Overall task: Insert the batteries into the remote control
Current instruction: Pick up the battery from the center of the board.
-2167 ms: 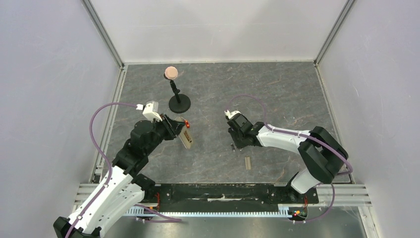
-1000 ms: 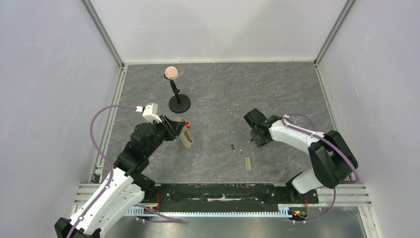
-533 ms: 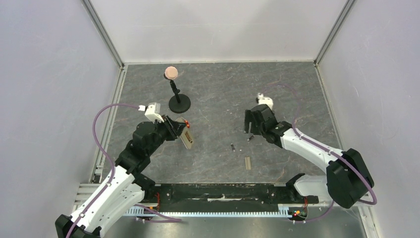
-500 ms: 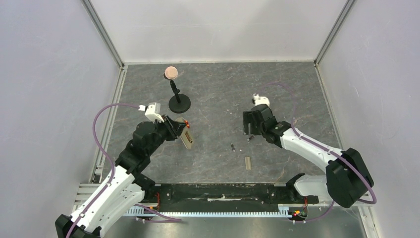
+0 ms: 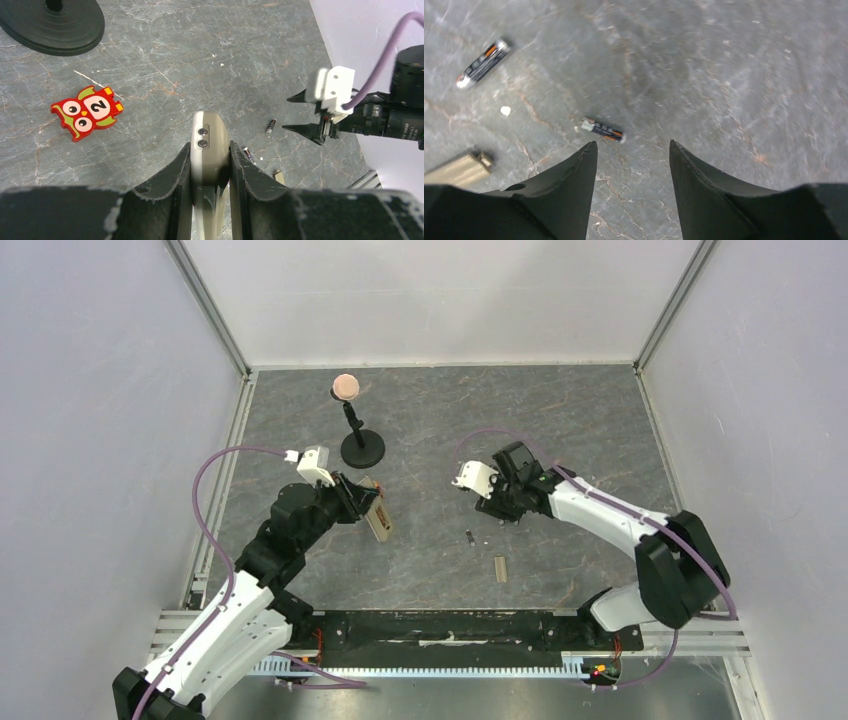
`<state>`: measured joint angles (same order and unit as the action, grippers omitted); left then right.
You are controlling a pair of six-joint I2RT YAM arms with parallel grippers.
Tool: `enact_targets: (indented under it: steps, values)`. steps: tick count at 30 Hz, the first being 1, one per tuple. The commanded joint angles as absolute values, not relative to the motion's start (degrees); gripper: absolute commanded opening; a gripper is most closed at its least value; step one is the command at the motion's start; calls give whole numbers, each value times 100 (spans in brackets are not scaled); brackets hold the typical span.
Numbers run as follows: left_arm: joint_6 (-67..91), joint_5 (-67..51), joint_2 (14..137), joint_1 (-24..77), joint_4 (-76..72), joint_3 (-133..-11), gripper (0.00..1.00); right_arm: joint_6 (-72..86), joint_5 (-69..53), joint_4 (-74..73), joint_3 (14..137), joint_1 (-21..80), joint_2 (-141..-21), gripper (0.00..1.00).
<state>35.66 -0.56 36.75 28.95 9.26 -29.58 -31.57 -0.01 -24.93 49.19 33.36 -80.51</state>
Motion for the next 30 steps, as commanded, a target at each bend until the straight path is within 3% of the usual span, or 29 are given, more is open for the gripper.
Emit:
enact_targets:
  steps: [1,12,23,30]
  values:
    - [3321,-104,3648,2870,606,-3049,2,-4508,-605,-3570,5437,3331,-8519,55]
    - [3237,-23,3727,2873,584,-3092,2,-5007,-620,-3863,5742,3329,-9196,46]
    - [3217,173,3856,2871,496,-3115,2,-5115,-549,-3379,5556,3331,-9529,23]
    - [3182,191,3912,2871,510,-3164,2,-5054,-752,-3416,5426,3331,-9584,25]
